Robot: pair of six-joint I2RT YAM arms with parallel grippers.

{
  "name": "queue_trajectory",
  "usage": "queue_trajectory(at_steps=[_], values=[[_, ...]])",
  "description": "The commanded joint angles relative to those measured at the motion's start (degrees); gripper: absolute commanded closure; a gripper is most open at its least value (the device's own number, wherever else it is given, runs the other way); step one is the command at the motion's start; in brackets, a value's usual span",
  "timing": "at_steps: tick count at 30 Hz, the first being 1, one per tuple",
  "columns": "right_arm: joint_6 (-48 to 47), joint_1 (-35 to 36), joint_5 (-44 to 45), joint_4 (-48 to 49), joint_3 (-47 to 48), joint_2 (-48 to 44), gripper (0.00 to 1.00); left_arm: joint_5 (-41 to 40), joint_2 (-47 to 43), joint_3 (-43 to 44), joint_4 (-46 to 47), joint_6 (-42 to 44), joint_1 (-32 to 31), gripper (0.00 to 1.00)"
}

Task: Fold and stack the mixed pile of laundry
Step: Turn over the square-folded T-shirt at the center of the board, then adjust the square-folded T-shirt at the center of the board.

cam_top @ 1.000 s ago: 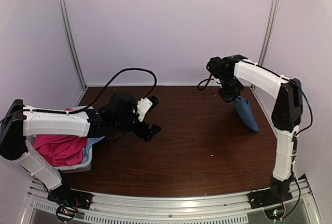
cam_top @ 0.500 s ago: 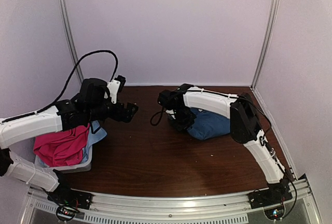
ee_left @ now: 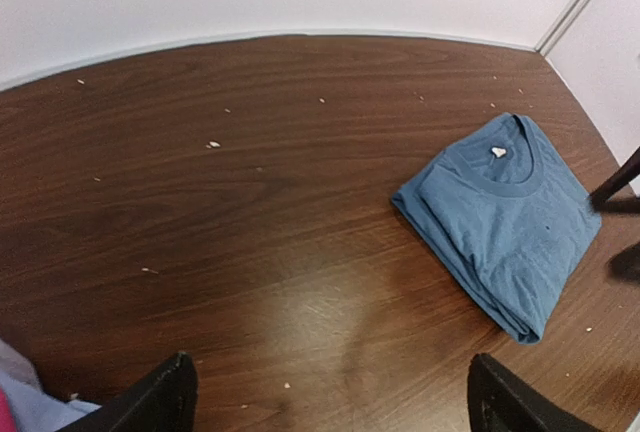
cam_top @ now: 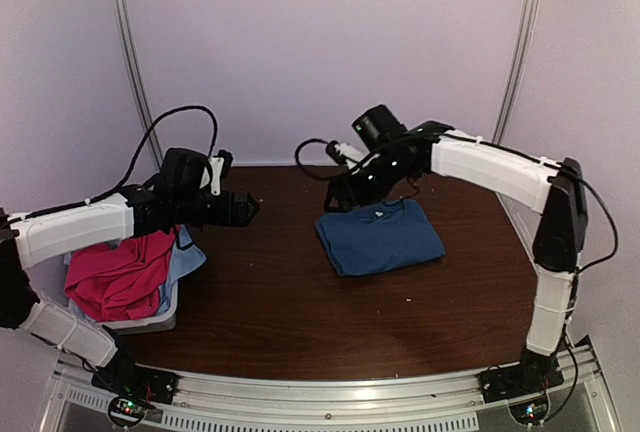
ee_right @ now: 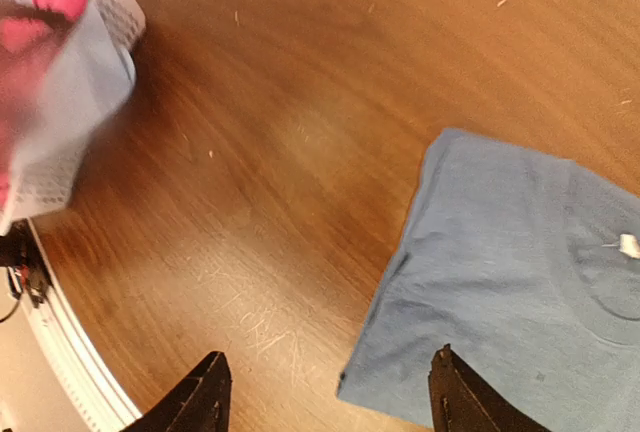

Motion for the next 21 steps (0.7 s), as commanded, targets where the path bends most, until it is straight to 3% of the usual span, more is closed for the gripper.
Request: queue_trajectory(at_steps=[1,5,9,13,18,21], values=[[2.36,-13.70,-8.23,17.34,-15.85,-15.43,0.34,10.11,8.23,3.69,7.12,-1.52,-0.64,0.12],[3.39,-23.94,-7.54,23.37,-29.26,-20.78,0.40,13.90,17.57,10.55,8.69,-1.14,-2.85,0.31],[2.15,-29.04,-5.86,25.72,-36.56,-21.03,0.43,16.35,27.68,18.79,7.97,-0.46,-6.05,0.45],[1.72,-31.33,-4.77,28.07,-41.06,-19.04,0.44,17.04,35.85,25.85,7.46,-0.68,-8.75,0.46],[1.96,-31.87,-5.29,29.34,-42.59,-14.45,0.44,14.98,43.84,31.55,5.29,-3.73,-9.47,0.35],[2.58,-31.79,-6.47,30.35,-43.48,-12.97,0.44,16.03,47.62,34.19,4.46,-4.00,-9.45,0.39]])
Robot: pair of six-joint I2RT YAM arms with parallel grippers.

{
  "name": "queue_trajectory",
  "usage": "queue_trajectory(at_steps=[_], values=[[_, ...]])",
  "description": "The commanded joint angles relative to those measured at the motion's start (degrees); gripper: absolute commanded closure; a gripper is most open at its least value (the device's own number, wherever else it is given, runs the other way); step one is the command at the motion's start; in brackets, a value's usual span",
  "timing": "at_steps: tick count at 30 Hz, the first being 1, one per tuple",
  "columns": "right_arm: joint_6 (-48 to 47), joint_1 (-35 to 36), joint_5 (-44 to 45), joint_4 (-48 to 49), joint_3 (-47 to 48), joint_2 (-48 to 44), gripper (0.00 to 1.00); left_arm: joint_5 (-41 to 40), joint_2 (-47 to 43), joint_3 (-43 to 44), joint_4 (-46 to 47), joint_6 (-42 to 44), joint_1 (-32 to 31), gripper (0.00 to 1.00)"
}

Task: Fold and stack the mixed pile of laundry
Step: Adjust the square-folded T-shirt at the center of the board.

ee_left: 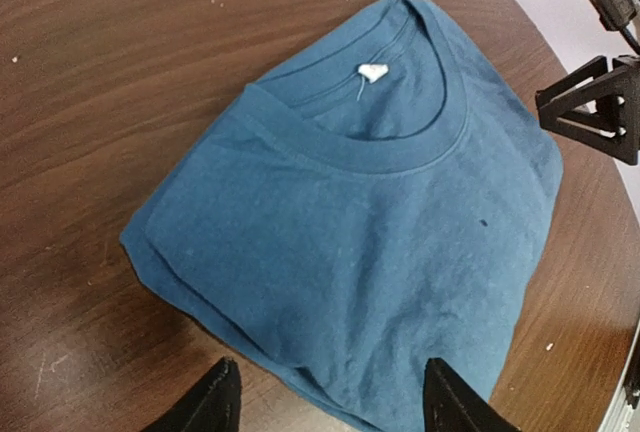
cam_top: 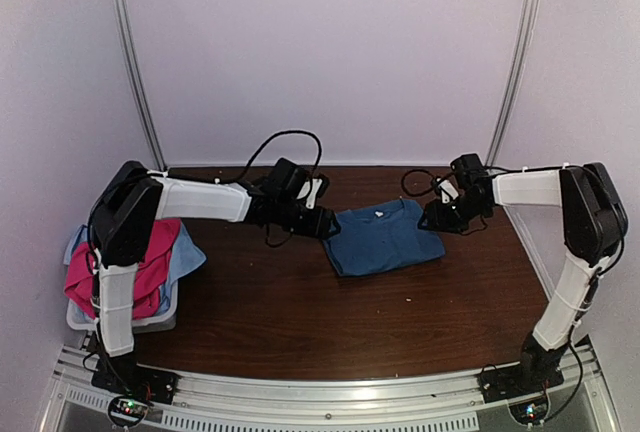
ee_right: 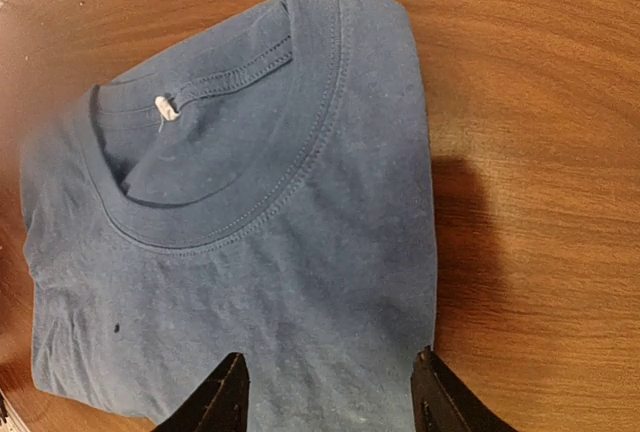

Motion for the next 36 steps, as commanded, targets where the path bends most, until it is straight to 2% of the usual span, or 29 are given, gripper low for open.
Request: queue_trajectory(at_steps=[1,4,6,8,12,15,22,26,29,30,32,33,36], values=[[0.72,-0.14,-1.64,4.22,-1.54,1.65,0.44,1.47,4.85,4.28,-0.91,-1.54,0.55,0.41],[1.64,0.10,-3.79,5.70,-3.70,1.17,0.45,2.97,6.65,4.40,-0.12,-1.89,0.61,0.50],[2.11,0.70,-4.82,6.22,-5.24,0.22,0.45,3.17,6.88,3.20,1.19,-2.17,0.79,0.60],[2.53,1.36,-5.84,6.49,-7.07,-1.14,0.45,3.09,6.71,1.93,0.92,-2.42,1.77,0.75],[4.41,2.97,-8.08,7.77,-11.83,-5.40,0.45,4.28,5.23,-2.74,2.21,-3.37,5.59,1.00],[5.50,3.41,-7.93,7.74,-14.37,-9.85,0.43,4.63,5.18,-4.40,1.73,-2.66,8.14,1.00],[5.19,6.12,2.05,4.08,-13.49,-19.63,0.39,4.30,8.35,-3.90,-0.54,-1.92,10.22,1.00],[5.16,11.58,9.10,1.48,-10.54,-19.87,0.37,0.71,8.35,-3.46,-4.22,-2.12,10.94,1.00],[4.90,17.00,15.24,-0.30,-7.54,-16.78,0.32,-2.69,6.25,-4.25,-6.11,-1.39,11.18,0.95],[4.90,17.99,15.97,-0.52,-6.81,-15.46,0.32,-5.26,4.81,-4.68,-6.68,-0.60,11.22,0.92],[5.45,19.11,16.40,-0.93,-5.88,-13.55,0.32,-9.15,0.50,-6.14,-6.38,1.55,11.03,0.69],[5.87,19.29,16.37,-0.48,-5.97,-13.40,0.32,-11.74,-1.72,-6.18,-6.99,3.69,10.54,0.61],[7.55,18.91,14.96,2.79,-7.79,-15.65,0.28,-22.14,-6.84,-4.73,-10.51,9.45,7.89,0.45]])
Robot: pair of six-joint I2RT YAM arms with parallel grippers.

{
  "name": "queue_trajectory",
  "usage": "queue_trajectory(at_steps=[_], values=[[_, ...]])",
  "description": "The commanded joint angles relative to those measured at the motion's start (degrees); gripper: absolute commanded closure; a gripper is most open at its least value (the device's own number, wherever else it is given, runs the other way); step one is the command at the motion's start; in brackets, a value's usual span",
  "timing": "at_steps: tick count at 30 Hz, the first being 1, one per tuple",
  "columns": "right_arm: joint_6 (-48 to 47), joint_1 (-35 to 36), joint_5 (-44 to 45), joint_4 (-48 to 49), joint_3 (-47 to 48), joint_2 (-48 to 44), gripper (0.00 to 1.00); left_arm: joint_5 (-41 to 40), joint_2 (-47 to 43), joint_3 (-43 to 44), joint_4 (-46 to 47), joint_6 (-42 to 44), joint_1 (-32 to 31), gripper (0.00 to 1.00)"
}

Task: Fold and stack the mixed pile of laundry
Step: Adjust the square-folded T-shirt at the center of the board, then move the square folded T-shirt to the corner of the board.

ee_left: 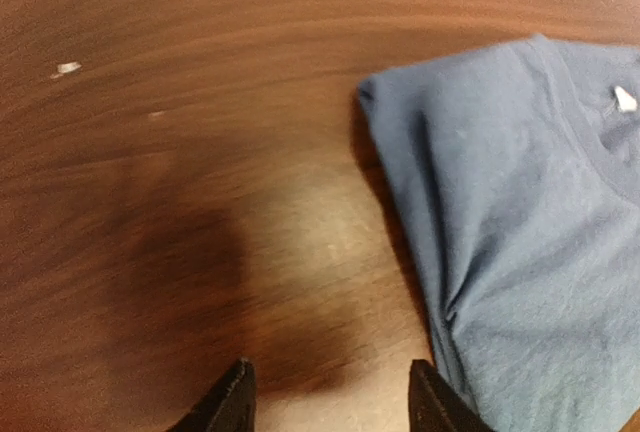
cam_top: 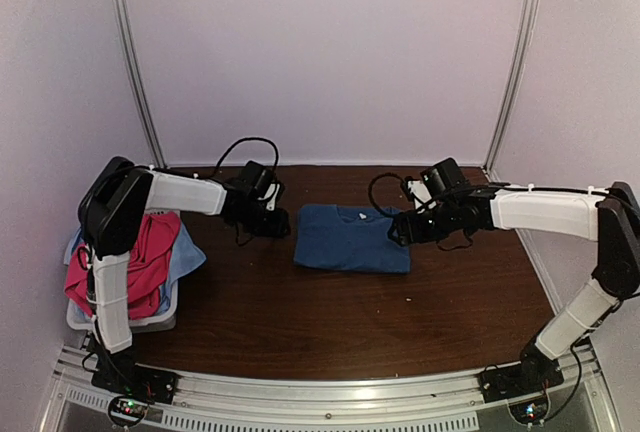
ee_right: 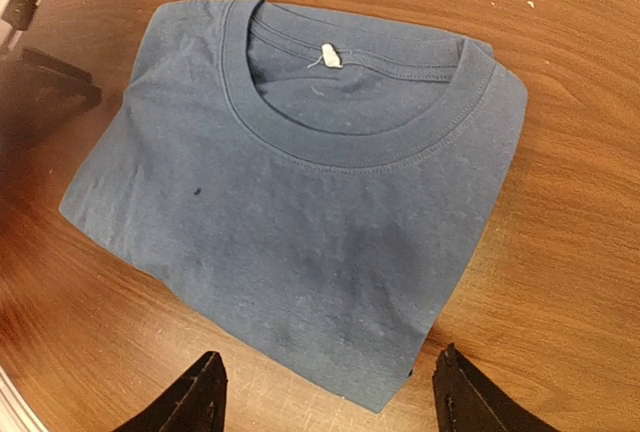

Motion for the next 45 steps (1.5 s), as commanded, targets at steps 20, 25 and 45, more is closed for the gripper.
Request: queue_trajectory(at_steps=[20,25,45], values=[[0.66,-9.93,3.51,-1.58,-5.44,-8.61,0.25,-18.09,22.83,38.60,-20.82,9.55,-22.12,0.23],[-0.12,-12.97,2.41,-1.36,-8.30,-12.14,0.25,-16.05,23.02,33.66,-21.75,5.90,-16.37,0.25],[-0.78,-14.95,-0.09,-0.71,-9.38,-13.02,0.25,-4.40,25.67,38.05,-30.93,31.22,12.42,0.27]])
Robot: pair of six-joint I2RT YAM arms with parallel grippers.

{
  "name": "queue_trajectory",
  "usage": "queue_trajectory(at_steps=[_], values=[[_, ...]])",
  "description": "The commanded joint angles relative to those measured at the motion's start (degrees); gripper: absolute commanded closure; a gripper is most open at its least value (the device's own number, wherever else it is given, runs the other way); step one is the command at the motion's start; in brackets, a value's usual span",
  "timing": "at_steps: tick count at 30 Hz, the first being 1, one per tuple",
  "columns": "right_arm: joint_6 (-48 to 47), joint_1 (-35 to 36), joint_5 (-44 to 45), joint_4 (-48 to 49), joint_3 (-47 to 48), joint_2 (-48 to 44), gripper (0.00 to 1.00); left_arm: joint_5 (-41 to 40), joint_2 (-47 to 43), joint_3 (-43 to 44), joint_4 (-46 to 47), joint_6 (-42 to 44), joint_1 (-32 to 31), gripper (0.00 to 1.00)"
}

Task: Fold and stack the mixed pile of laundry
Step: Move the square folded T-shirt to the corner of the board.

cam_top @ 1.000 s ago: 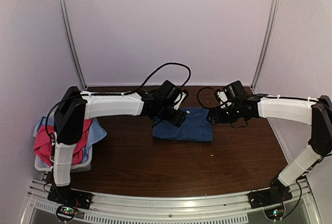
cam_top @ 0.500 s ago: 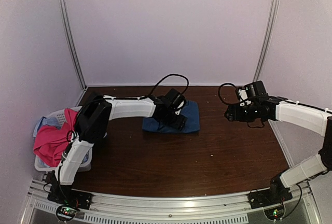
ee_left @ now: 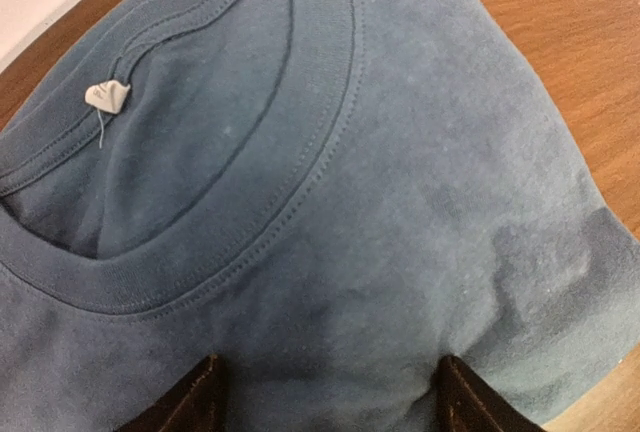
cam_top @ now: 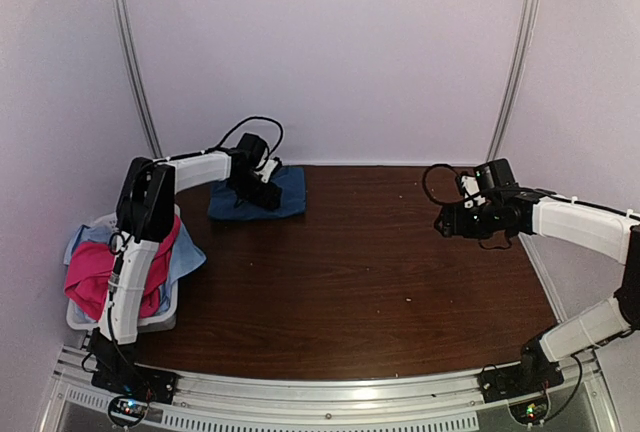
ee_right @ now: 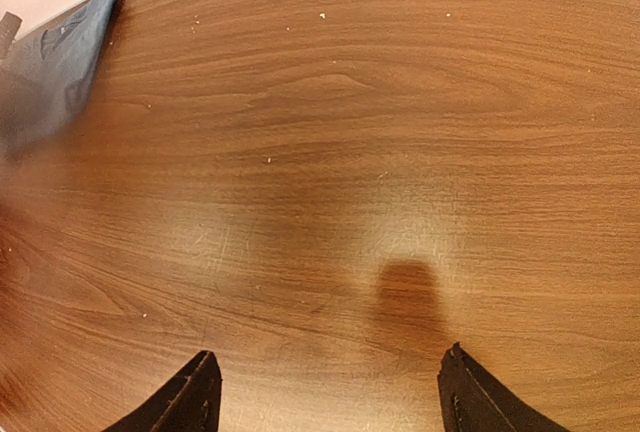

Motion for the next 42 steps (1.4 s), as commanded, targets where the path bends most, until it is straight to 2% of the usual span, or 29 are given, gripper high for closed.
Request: queue_trajectory(at_steps=[1,3,8,11,15,18,22,25,27,29,30,34,42], values=[[-1.10,-0.59,-1.06,0.43,0.09,-0.40,0.25,2.07,5.87,3.86,-11.22,9.35,4.66,0.29],[-1.10,-0.62,-1.46,0.52,0.28,0.02,0.25,3.19,5.55,5.84,-11.42,11.04,5.95,0.30],[-1.03,-0.60,-2.48,0.59,0.23,-0.58,0.25,-3.70,4.78,9.25,-12.71,18.67,6.02,0.28],[-0.99,-0.60,-2.94,0.67,0.20,-0.91,0.25,-6.15,1.96,9.16,-11.73,17.08,5.97,0.25],[-0.62,-0.60,-3.99,1.17,0.12,-1.46,0.25,-3.91,-5.90,2.93,-6.34,11.65,5.49,0.22],[-1.05,-0.60,-4.21,1.14,0.07,-2.20,0.24,-6.22,-11.63,-1.76,-5.73,7.71,3.61,0.22],[-3.65,-0.82,-3.25,1.59,-0.48,-2.75,0.22,-8.42,-17.41,-11.04,-4.93,1.20,1.79,0.22],[-5.39,-1.43,-1.19,0.63,0.40,-2.02,0.18,-5.87,-20.12,-18.90,-1.77,-2.39,1.67,0.23],[-6.03,-1.93,0.69,0.17,1.31,-2.17,0.14,-4.73,-20.53,-22.68,-0.25,-3.96,1.51,0.23],[-6.38,-2.59,2.80,0.67,1.64,-3.17,0.02,-4.43,-20.39,-25.78,0.91,-5.05,1.12,0.23],[-6.43,-3.24,3.63,1.37,1.35,-4.00,0.00,-4.31,-20.18,-26.98,1.61,-5.46,0.86,0.23],[-6.02,-7.10,1.95,3.98,0.46,-6.88,0.00,-4.09,-18.09,-28.22,4.00,-7.26,0.69,0.23],[-5.91,-9.03,0.37,2.14,0.45,-6.60,0.00,-7.89,-8.31,-18.67,3.09,-9.70,0.78,0.22]])
